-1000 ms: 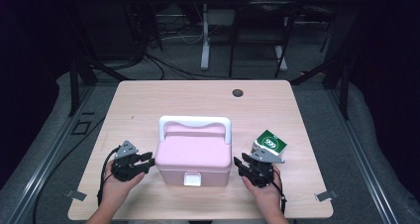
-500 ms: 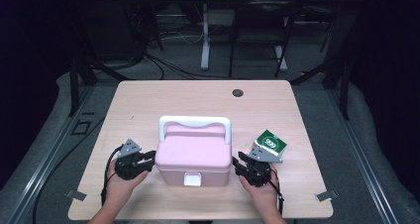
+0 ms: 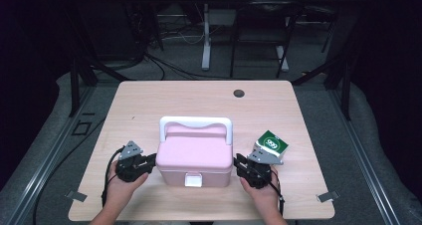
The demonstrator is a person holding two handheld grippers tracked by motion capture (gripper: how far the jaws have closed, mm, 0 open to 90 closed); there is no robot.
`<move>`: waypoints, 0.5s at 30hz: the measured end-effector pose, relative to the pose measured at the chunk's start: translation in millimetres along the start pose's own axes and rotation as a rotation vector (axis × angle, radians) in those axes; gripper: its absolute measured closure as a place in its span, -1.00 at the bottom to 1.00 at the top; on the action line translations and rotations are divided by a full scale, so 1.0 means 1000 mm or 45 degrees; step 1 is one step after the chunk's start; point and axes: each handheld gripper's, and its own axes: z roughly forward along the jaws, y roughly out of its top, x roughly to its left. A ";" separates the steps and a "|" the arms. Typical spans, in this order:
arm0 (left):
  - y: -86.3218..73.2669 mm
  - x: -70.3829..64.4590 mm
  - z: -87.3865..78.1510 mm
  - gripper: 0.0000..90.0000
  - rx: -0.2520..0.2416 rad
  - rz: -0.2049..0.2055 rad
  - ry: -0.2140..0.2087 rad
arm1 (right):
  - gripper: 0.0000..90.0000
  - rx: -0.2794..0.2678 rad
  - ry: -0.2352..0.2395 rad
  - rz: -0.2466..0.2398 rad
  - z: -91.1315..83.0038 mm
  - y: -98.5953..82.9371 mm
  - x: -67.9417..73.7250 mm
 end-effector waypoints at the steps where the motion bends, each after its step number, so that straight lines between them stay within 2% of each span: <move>1: 0.000 0.000 0.000 0.73 0.001 0.002 -0.003 | 0.67 -0.009 0.003 -0.001 0.000 0.000 0.000; 6: 0.000 -0.003 -0.001 0.83 0.011 0.016 -0.004 | 0.80 -0.006 0.022 -0.005 -0.001 0.000 0.002; 9: 0.000 -0.006 -0.001 0.91 0.013 0.029 0.008 | 0.88 -0.003 0.018 -0.014 -0.001 0.000 0.004; 15: -0.001 -0.012 -0.002 0.96 0.022 0.035 -0.015 | 1.00 -0.013 -0.003 -0.021 -0.003 -0.001 0.006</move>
